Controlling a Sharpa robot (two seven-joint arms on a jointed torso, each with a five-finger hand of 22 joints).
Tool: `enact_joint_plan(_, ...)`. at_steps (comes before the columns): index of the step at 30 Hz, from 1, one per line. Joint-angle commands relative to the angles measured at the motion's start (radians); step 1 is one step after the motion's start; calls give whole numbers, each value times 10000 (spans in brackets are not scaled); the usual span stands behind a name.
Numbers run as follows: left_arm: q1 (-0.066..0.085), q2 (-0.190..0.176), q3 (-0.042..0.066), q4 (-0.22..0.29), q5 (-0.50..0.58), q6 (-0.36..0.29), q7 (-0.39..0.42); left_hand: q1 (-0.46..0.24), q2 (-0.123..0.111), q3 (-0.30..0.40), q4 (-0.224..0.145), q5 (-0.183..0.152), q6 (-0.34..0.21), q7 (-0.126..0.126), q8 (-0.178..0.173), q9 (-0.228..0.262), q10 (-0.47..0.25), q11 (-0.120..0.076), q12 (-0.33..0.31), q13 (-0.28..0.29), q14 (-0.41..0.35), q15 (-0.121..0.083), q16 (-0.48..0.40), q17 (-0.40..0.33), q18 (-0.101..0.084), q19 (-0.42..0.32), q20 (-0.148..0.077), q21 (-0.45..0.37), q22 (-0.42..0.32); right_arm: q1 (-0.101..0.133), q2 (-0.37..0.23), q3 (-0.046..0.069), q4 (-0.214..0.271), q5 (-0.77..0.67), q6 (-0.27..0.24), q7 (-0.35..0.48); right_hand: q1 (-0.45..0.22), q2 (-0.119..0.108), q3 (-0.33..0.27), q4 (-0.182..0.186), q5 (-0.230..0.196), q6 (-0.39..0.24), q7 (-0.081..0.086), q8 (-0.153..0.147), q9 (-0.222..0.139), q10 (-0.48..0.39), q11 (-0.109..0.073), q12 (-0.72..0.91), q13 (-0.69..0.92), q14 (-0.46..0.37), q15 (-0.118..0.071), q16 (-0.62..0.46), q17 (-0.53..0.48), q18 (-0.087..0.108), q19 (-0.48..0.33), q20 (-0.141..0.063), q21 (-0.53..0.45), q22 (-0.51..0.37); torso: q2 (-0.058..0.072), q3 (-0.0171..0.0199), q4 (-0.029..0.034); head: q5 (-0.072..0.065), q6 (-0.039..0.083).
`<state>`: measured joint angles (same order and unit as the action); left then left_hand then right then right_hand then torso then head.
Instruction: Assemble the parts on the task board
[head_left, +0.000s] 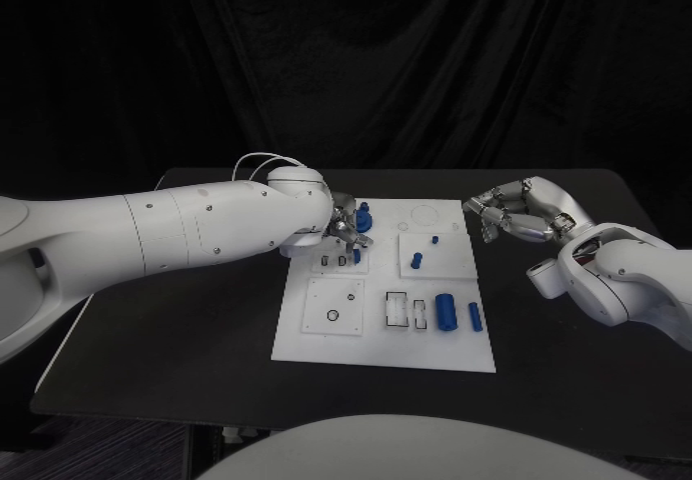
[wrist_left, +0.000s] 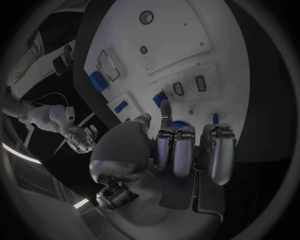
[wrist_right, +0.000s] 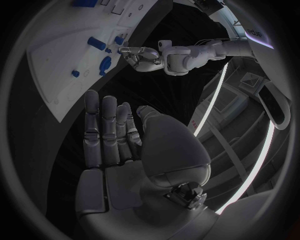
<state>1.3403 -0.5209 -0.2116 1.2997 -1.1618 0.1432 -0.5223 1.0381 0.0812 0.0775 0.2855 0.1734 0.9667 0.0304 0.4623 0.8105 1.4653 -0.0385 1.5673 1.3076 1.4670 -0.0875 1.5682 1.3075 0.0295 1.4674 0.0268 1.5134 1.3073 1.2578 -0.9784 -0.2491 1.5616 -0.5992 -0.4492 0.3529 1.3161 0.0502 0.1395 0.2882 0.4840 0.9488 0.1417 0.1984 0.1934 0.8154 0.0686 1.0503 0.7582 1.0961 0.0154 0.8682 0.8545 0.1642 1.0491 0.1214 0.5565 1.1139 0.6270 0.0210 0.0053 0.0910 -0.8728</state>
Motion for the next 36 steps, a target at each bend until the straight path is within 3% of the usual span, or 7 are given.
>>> enact_joint_plan(1, -33, 9, 8, -8, -48, 68, 69, -74, 7, -61, -3, -45, 91, 5, -35, -3, 1055, 22, 35, 2632, 1038, 1, 26, 2633, 47, 189, -14, -37, 1165, -32, 11, 7, -12, -55, 47, -138, 124, 19, -25, -30, 42, -15, -50, 56, 7, 71, 7, 24, -18, -28, -14, -75, -28, 186, 65, 32, -63, -11, 2, 6, -6, 14, 2)
enact_joint_plan(18, -84, 40, 8, -135, -48, 220, -40, 62, 13, -60, -127, 15, 235, -40, -64, 175, 1055, -15, 35, 2632, 1038, -25, 26, 2633, 57, 173, -32, -64, 1135, -47, 54, 8, -61, -57, 126, -207, 145, 14, -25, -27, 54, -25, -45, 58, 5, 57, 11, 16, -34, -39, -11, -77, -40, 183, 64, 32, -77, -16, -3, 2, 3, 39, 2)
enact_joint_plan(36, -293, 160, 8, -341, -48, 293, 118, 101, 37, -55, -150, 89, 155, -11, -262, 162, 1055, 5, 35, 2632, 1038, -16, 26, 2633, 87, 95, -32, -132, 1001, -62, 99, 8, -115, -58, 267, -268, 151, 16, -26, -22, 56, -31, -42, 59, 4, 55, 14, 15, -42, -28, -10, -59, -30, 183, 66, 32, -83, -19, 3, 8, 1, 21, 2)
